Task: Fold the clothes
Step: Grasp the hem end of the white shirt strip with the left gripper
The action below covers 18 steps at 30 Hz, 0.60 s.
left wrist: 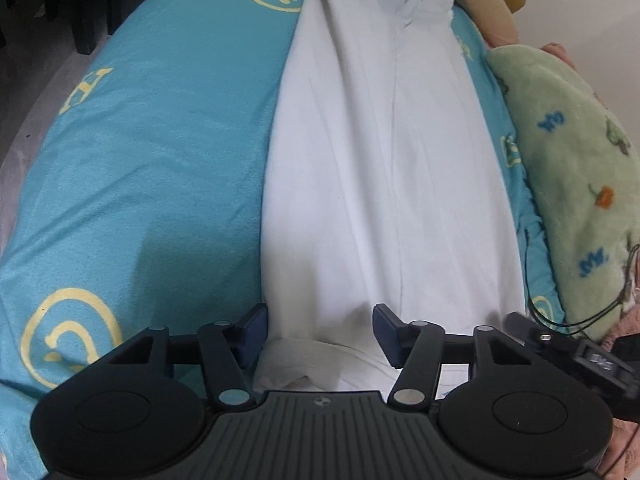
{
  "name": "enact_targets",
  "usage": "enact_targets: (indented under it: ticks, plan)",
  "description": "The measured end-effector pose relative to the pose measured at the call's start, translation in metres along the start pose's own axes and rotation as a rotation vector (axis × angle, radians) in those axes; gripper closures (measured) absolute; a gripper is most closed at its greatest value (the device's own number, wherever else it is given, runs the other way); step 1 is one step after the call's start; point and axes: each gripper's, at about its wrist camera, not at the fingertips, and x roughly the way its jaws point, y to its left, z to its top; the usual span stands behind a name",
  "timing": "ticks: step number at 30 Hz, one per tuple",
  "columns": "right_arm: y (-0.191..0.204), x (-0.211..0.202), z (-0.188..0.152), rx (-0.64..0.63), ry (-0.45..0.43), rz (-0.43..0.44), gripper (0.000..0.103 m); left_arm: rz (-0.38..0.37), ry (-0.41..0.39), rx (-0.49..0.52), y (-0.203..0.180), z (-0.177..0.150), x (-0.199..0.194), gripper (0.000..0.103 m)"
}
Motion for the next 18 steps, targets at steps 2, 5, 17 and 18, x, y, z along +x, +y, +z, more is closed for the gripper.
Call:
enact_targets:
  ticks: [2, 5, 17, 18]
  plan:
    - [-0.004, 0.004, -0.002, -0.003, 0.003, -0.037, 0.052, 0.002, -0.002, -0.001, -0.001, 0.0, -0.001, 0.046]
    - [-0.004, 0.003, -0.002, -0.004, 0.001, -0.039, 0.052, 0.015, 0.008, -0.005, -0.003, -0.001, 0.001, 0.046]
    - [0.027, 0.017, -0.026, -0.215, 0.138, -0.014, 0.06, 0.06, 0.063, 0.082, -0.029, -0.006, 0.005, 0.05]
    - [0.033, 0.016, -0.03, -0.253, 0.143, -0.038, 0.064, 0.067, 0.062, 0.088, -0.031, -0.006, 0.004, 0.058]
